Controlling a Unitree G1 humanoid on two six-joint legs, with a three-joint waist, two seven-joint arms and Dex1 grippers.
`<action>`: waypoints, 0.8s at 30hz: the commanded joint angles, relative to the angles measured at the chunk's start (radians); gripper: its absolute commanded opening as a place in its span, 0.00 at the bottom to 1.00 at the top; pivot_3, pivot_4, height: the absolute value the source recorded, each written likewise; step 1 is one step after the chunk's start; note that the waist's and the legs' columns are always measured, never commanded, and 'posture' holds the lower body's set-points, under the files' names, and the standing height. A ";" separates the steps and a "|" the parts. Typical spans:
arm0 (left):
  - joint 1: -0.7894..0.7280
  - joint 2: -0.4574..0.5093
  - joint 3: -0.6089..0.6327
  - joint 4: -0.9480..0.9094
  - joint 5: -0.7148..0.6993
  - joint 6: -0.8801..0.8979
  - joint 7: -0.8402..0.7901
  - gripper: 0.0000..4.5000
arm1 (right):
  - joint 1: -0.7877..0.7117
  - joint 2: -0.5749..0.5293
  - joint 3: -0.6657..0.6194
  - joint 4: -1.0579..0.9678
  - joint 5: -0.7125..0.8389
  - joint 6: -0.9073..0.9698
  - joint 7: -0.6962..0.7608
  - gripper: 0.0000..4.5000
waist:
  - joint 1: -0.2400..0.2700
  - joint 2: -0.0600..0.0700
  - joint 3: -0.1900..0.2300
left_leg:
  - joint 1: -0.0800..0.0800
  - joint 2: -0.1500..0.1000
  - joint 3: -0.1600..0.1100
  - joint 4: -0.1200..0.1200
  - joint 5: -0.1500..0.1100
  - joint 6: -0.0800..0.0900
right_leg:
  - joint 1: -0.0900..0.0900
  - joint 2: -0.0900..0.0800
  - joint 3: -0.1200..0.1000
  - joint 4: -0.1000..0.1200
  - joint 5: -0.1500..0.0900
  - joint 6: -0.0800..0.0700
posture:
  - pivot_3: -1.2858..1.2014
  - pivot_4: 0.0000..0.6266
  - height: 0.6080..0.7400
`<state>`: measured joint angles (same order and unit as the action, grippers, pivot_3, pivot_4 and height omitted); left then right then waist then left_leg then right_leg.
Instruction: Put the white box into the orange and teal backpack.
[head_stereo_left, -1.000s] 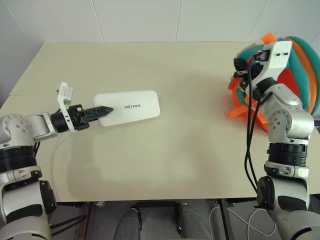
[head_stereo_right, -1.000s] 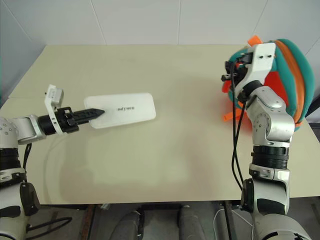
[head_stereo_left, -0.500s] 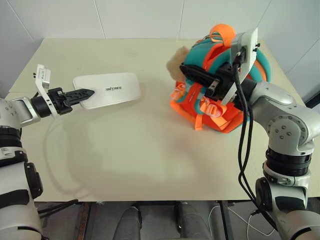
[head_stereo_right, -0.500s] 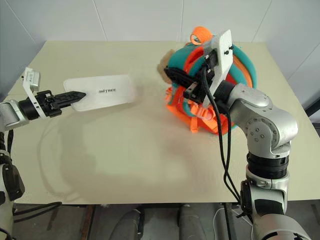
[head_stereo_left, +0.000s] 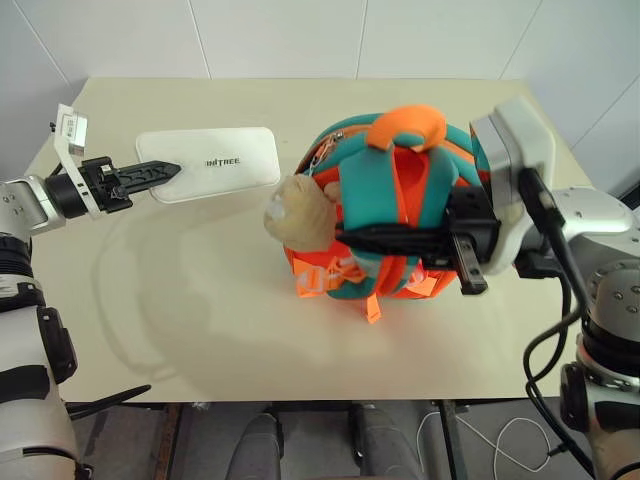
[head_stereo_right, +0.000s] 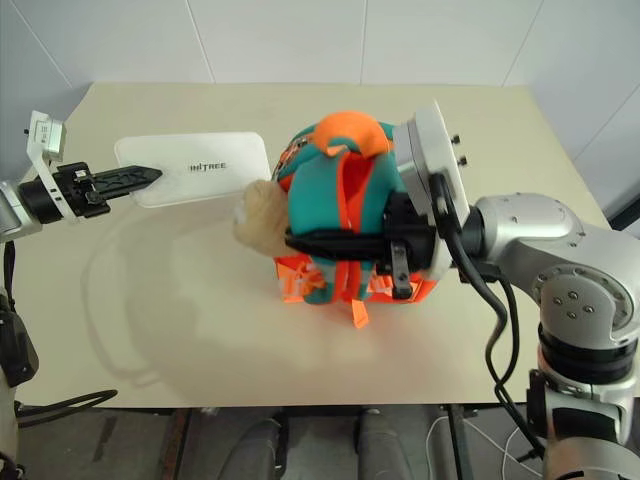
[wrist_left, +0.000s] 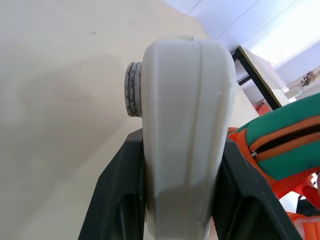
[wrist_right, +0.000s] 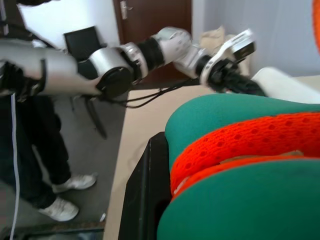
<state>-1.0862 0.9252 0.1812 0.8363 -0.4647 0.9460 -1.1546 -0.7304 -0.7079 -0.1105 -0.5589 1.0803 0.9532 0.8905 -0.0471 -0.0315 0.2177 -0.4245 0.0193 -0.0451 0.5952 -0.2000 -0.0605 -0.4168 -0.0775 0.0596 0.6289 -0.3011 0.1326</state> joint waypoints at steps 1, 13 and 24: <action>0.013 0.032 0.077 -0.097 -0.048 -0.105 -0.080 0.28 | 0.026 -0.020 0.000 -0.013 -0.060 -0.100 0.067 0.00 | -0.002 0.000 0.000 | 0.000 0.000 0.000 0.000 0.000 0.000 | 0.000 0.000 0.000 0.000 0.000 0.000 | 0.52 0.24 1.00; 0.174 0.052 0.210 -0.402 -0.208 -0.197 -0.287 0.28 | 0.112 -0.018 0.025 0.036 -0.149 -0.196 0.118 0.00 | -0.001 0.000 0.000 | 0.001 0.001 0.000 0.006 0.000 0.000 | 0.002 0.000 0.000 0.004 0.000 0.000 | 0.52 0.24 1.00; 0.206 0.137 0.153 -0.472 -0.209 -0.210 -0.396 0.28 | 0.115 -0.030 0.024 0.075 -0.180 -0.206 0.141 0.00 | 0.002 0.000 0.000 | 0.002 0.001 0.000 0.011 0.000 0.000 | 0.003 0.000 0.000 0.008 0.000 0.000 | 0.52 0.24 1.00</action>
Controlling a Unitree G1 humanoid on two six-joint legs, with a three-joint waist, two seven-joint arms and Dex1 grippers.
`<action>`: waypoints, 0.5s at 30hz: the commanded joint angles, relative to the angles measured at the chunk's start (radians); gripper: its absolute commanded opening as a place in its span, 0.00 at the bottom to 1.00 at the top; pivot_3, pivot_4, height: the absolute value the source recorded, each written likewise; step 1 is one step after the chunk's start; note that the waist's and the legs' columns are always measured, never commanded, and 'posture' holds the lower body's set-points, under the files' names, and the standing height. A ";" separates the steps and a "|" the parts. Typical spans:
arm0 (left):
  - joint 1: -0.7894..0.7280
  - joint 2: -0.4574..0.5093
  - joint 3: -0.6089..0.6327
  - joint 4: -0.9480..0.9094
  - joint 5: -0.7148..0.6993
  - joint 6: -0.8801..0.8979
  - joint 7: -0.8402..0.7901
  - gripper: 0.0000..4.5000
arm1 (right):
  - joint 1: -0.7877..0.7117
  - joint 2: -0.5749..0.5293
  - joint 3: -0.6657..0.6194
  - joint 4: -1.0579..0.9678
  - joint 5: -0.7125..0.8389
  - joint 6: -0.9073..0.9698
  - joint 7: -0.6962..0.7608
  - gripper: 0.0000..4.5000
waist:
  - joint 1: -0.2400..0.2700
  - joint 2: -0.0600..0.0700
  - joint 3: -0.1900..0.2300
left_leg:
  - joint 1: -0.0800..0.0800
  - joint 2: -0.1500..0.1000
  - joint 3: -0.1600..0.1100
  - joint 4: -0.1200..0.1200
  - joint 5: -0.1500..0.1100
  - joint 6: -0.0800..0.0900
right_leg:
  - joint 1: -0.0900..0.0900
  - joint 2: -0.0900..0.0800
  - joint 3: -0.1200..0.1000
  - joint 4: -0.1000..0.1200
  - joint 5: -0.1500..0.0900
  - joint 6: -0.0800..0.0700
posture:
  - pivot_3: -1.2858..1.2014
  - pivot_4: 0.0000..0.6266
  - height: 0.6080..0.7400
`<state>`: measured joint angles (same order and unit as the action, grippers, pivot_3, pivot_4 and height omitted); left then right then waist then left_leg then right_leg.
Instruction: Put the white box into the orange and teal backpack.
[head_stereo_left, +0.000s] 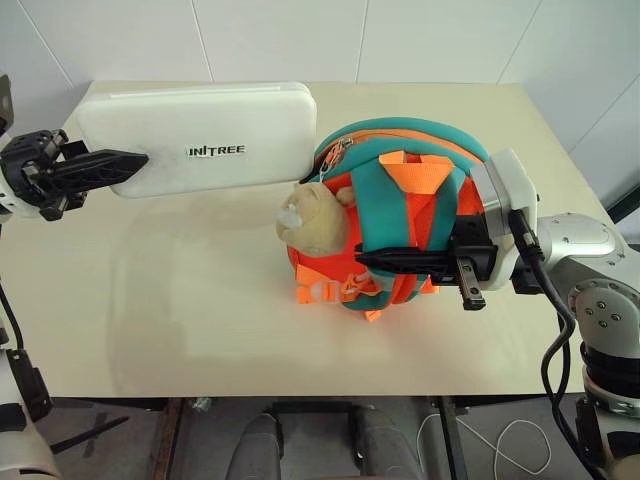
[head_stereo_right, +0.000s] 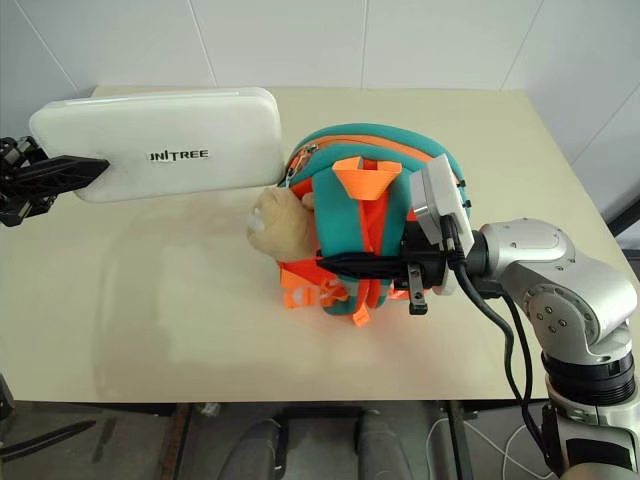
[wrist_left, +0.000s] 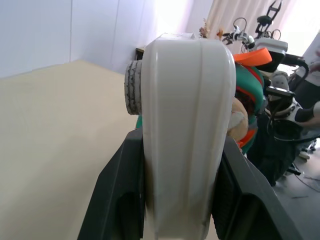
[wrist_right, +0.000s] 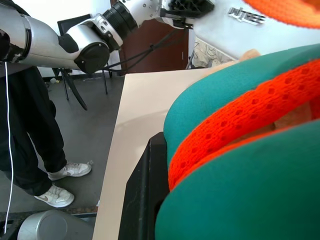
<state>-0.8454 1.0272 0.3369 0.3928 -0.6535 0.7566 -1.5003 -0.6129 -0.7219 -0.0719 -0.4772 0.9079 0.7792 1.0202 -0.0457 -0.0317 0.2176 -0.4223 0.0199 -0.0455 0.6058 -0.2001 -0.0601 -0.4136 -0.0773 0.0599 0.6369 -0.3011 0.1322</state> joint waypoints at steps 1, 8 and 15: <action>-0.036 0.040 -0.015 -0.030 -0.017 -0.025 -0.063 0.28 | -0.002 -0.016 -0.013 -0.003 -0.011 -0.034 0.014 0.00 | 0.002 0.000 0.000 | 0.000 0.000 0.000 0.000 0.000 0.000 | 0.000 0.000 0.000 0.000 0.000 0.000 | 0.52 0.24 1.00; -0.078 0.059 -0.165 0.008 0.056 -0.146 -0.113 0.28 | -0.017 -0.008 0.001 0.021 -0.037 -0.046 0.028 0.00 | 0.012 0.000 0.000 | 0.000 0.000 0.000 0.000 0.000 0.000 | 0.000 0.000 0.000 0.000 0.000 0.000 | 0.52 0.24 1.00; -0.215 0.035 -0.348 0.021 0.075 -0.298 -0.114 0.28 | -0.018 -0.002 0.015 0.029 -0.056 -0.060 0.028 0.00 | 0.018 0.000 0.000 | -0.001 0.000 0.000 0.003 -0.001 0.001 | 0.001 0.000 0.000 0.000 0.000 0.000 | 0.52 0.24 1.00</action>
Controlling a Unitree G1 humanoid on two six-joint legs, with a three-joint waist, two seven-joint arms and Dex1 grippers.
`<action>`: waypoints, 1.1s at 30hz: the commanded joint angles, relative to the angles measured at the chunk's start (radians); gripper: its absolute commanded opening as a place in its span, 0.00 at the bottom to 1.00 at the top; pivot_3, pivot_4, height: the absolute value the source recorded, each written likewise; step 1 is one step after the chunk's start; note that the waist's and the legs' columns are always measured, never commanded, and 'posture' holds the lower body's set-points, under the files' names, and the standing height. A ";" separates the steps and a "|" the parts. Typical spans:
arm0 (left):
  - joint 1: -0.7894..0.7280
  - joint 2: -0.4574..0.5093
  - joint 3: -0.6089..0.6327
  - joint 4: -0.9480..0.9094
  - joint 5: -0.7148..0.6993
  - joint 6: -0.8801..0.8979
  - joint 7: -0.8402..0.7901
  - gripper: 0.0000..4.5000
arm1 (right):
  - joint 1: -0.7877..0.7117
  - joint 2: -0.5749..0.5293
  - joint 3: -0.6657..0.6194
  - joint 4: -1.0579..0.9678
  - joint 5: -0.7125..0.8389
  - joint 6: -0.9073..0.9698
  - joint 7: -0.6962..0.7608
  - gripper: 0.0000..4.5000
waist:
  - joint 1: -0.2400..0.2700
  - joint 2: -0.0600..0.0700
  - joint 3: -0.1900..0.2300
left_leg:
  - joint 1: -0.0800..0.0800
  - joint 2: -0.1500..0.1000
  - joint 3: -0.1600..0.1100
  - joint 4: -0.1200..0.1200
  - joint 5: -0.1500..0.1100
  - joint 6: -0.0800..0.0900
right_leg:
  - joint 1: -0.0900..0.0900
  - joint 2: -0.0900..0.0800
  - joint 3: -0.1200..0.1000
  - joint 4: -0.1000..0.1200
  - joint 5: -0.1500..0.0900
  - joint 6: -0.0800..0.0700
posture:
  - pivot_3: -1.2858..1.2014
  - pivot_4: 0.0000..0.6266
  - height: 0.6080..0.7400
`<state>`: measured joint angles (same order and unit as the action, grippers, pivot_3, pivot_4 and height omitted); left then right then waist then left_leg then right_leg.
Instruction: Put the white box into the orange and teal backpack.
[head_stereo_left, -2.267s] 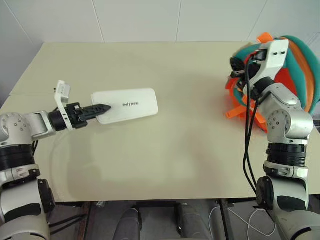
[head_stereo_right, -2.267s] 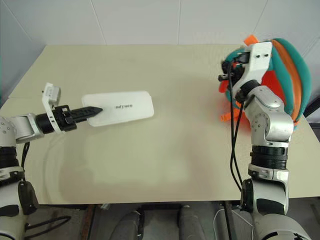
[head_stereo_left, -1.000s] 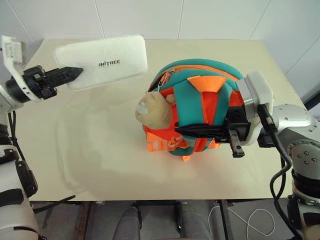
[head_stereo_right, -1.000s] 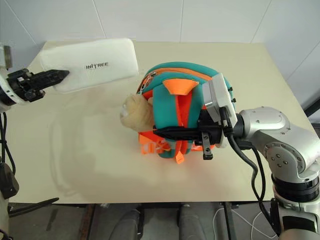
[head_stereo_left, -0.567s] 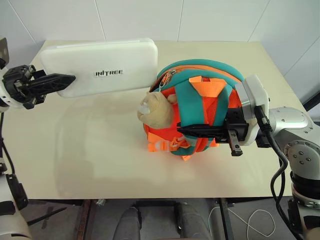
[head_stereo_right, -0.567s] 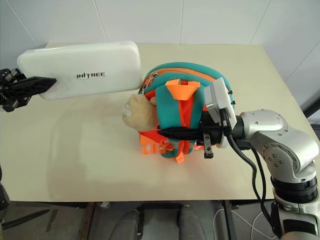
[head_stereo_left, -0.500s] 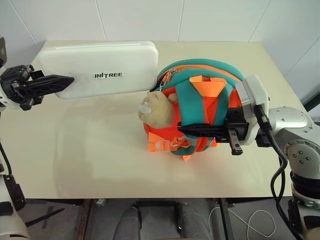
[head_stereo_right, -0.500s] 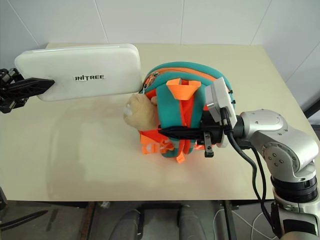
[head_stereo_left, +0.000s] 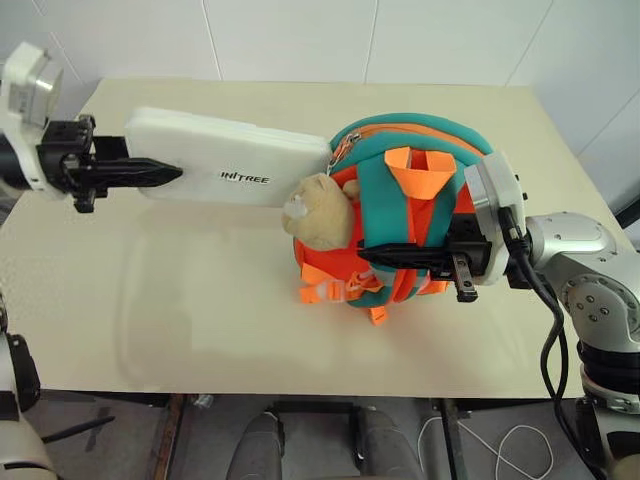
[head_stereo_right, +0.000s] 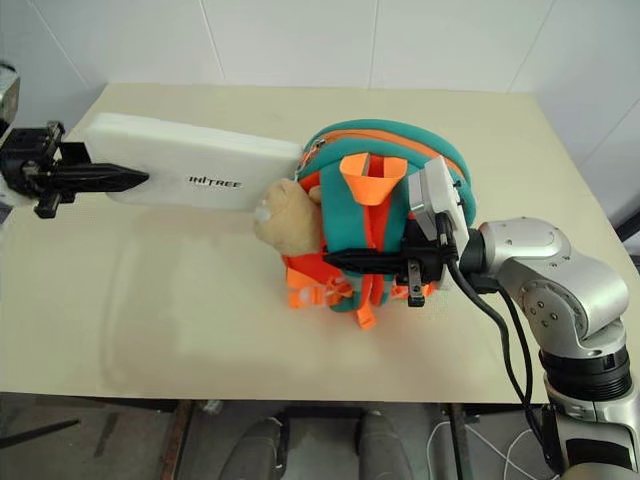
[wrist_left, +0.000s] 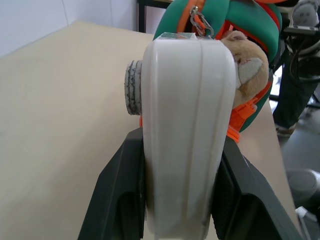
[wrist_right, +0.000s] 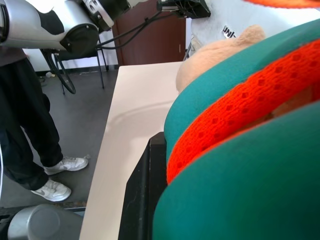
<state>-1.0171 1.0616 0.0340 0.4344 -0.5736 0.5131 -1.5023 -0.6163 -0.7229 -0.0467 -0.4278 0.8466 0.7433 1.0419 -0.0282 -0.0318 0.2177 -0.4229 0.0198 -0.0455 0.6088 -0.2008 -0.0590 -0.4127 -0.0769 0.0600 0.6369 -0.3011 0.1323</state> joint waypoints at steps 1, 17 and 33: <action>-0.062 -0.004 -0.076 -0.025 -0.003 -0.081 -0.112 0.28 | -0.014 0.000 -0.010 -0.020 0.002 -0.026 0.005 0.00 | 0.000 0.000 0.000 | 0.000 0.000 0.000 0.000 0.000 0.000 | 0.000 0.000 0.000 0.000 0.000 0.000 | 0.52 0.24 1.00; -0.220 -0.209 -0.276 -0.031 0.120 -0.154 -0.046 0.28 | -0.014 0.016 -0.001 0.005 -0.037 -0.049 0.009 0.00 | 0.000 0.000 0.000 | -0.001 0.000 0.000 0.002 -0.001 0.001 | 0.000 0.001 0.000 0.000 0.000 0.001 | 0.52 0.24 1.00; -0.172 -0.497 -0.326 -0.106 0.298 0.027 0.140 0.28 | -0.023 0.040 0.009 0.002 -0.050 -0.041 -0.004 0.00 | -0.002 0.000 0.000 | -0.001 0.000 -0.001 0.004 -0.001 0.001 | 0.001 0.001 0.001 0.001 0.001 0.002 | 0.52 0.24 1.00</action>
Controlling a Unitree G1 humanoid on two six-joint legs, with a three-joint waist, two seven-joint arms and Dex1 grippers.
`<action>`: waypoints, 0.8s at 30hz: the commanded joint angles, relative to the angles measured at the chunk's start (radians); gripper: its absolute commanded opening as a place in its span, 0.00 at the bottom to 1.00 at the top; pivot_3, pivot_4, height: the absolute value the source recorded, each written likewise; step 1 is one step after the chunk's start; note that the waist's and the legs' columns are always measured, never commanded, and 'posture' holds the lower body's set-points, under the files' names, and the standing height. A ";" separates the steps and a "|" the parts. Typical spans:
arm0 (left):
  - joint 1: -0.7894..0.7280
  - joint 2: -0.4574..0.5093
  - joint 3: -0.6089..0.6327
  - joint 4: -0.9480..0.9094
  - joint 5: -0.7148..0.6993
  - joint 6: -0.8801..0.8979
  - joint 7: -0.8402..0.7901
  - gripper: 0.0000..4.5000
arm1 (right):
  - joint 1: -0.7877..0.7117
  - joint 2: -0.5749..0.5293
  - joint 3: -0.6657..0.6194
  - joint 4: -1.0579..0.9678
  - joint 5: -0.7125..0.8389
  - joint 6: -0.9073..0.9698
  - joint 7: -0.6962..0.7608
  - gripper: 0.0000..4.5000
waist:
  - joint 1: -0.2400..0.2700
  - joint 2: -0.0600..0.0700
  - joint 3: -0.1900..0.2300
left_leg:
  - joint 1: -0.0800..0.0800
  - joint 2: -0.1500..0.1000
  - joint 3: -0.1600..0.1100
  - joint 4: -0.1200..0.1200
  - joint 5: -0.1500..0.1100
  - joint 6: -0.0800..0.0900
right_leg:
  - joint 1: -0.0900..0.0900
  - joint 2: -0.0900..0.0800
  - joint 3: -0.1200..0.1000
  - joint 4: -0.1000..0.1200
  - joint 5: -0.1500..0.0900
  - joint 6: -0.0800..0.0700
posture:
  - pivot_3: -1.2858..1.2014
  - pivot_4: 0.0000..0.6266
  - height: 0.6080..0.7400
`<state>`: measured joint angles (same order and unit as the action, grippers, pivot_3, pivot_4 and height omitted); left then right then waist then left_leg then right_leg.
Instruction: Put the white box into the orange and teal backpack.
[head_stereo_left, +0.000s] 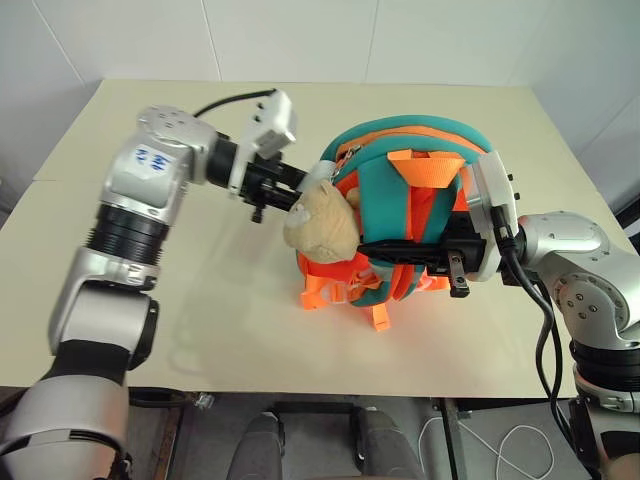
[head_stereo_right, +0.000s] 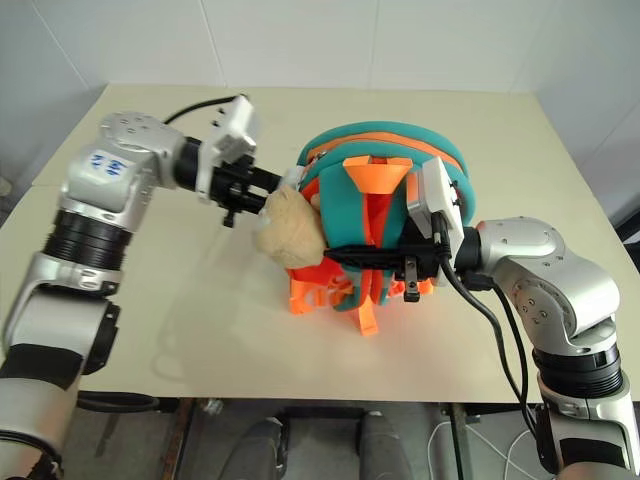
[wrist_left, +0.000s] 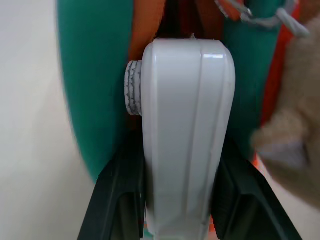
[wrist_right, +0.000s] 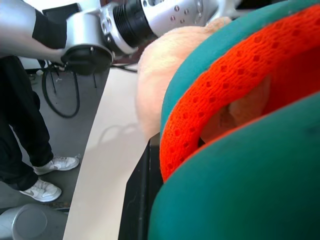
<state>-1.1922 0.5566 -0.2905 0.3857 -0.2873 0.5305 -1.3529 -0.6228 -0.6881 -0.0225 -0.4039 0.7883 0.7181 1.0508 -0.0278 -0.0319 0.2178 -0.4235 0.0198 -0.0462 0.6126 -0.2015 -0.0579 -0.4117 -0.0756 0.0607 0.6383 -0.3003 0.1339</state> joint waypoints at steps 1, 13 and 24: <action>0.004 0.018 -0.008 -0.061 0.025 0.018 -0.014 0.28 | -0.016 0.006 -0.016 -0.023 0.009 -0.016 -0.016 0.00 | -0.005 0.000 0.000 | 0.000 0.000 0.000 0.000 0.000 0.000 | 0.000 0.000 0.000 0.000 0.000 0.000 | 0.52 0.24 1.00; 0.036 0.219 0.084 -0.188 -0.011 0.101 -0.099 0.99 | -0.027 0.011 -0.009 -0.012 0.008 -0.022 -0.024 0.00 | -0.008 0.000 0.000 | 0.001 0.001 0.000 -0.001 0.000 0.000 | -0.001 0.001 0.001 0.001 0.000 -0.001 | 0.52 0.24 1.00; 0.229 0.391 0.356 -0.460 -0.244 0.285 -0.073 0.99 | -0.030 0.013 -0.003 0.005 -0.005 -0.030 -0.012 0.00 | -0.003 0.000 0.000 | 0.001 0.001 0.000 -0.001 0.000 0.000 | 0.000 0.001 0.000 0.001 -0.001 -0.001 | 0.52 0.24 1.00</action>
<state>-0.9639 0.9426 -0.0071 0.0078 -0.4629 0.7657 -1.4645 -0.6386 -0.6749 -0.0056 -0.3841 0.7746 0.7164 1.0336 -0.0312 -0.0316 0.2179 -0.4227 0.0214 -0.0462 0.6120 -0.2015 -0.0579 -0.4119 -0.0743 0.0612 0.6394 -0.3009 0.1328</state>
